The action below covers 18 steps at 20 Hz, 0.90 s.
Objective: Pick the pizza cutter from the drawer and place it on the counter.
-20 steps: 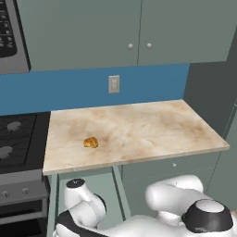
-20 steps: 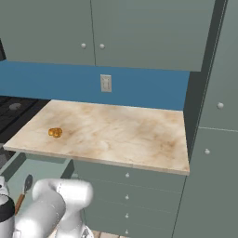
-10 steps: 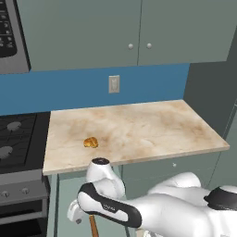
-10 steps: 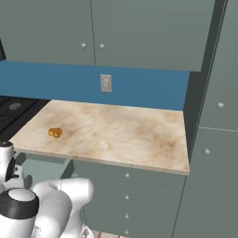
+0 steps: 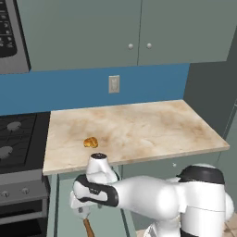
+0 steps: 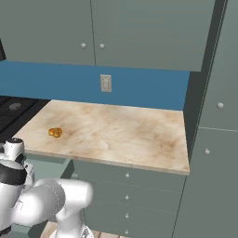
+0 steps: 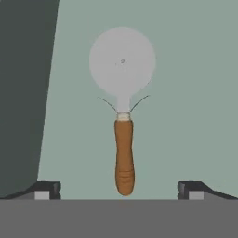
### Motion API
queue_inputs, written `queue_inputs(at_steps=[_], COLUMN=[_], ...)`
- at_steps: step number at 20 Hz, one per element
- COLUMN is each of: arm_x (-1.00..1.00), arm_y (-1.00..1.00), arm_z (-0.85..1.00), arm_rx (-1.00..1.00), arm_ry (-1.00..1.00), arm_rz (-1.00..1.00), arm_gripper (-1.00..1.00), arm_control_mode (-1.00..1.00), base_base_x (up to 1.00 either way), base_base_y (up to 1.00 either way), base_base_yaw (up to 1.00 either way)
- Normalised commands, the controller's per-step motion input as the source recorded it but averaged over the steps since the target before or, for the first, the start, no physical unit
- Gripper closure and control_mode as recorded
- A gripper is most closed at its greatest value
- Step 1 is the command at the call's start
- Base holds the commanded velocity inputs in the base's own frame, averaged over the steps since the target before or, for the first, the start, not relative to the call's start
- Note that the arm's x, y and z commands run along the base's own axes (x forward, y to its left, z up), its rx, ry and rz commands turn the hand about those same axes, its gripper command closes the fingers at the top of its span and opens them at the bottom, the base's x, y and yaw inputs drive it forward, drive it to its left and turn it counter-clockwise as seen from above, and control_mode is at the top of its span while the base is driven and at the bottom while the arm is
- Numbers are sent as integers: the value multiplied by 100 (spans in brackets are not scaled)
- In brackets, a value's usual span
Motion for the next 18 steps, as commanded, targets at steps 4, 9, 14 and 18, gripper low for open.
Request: queue_inputs(at_steps=[4, 9, 14, 18], arm_x=[21, 6, 0, 0], arm_y=[43, 47, 15, -1], arm_z=[-46, -55, -52, -49], arm_rx=[-35, -35, -29, -16], arm_ry=[15, 17, 14, 12], arm_rz=[-10, -6, -3, -4], arm_gripper=[-100, -100, -100, -100], arm_control_mode=[-100, -100, -100, -100], base_base_x=[0, 0, 0, 0], base_base_y=[0, 0, 0, 0], base_base_yaw=[0, 0, 0, 0])
